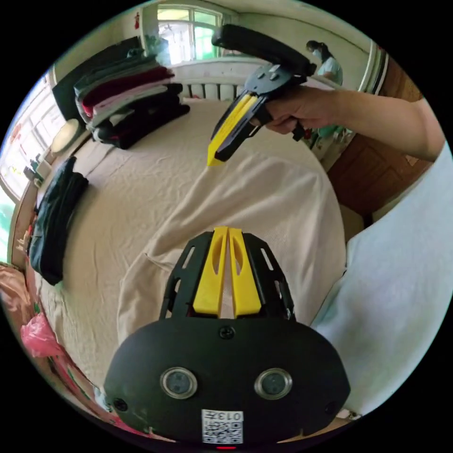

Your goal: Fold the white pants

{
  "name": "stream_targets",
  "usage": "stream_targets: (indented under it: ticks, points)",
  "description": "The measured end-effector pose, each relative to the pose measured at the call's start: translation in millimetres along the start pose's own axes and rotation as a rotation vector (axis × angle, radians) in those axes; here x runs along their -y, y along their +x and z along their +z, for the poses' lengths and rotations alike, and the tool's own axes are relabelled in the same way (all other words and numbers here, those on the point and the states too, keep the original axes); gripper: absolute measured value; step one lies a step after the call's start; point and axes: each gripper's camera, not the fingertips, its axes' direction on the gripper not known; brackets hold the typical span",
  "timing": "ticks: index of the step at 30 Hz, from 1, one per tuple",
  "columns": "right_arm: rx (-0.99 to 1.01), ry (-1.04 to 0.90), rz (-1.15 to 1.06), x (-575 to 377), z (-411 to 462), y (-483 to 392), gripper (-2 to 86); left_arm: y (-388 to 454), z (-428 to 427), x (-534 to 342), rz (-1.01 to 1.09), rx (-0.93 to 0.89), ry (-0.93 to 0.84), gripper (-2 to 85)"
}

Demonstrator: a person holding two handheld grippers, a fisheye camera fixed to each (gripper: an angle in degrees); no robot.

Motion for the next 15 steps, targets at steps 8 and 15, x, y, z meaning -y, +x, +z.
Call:
stream_targets:
  ticks: [8,15]
  points:
    - [0.069,0.141,0.143,-45,-21,26,0.0,-25,-3,-41,-0.223,-0.105,0.043,-0.4]
    - [0.006,0.177,0.067,-137,-69,-28,0.0,-10,-13,-10,-0.168,0.198,-0.003,-0.3]
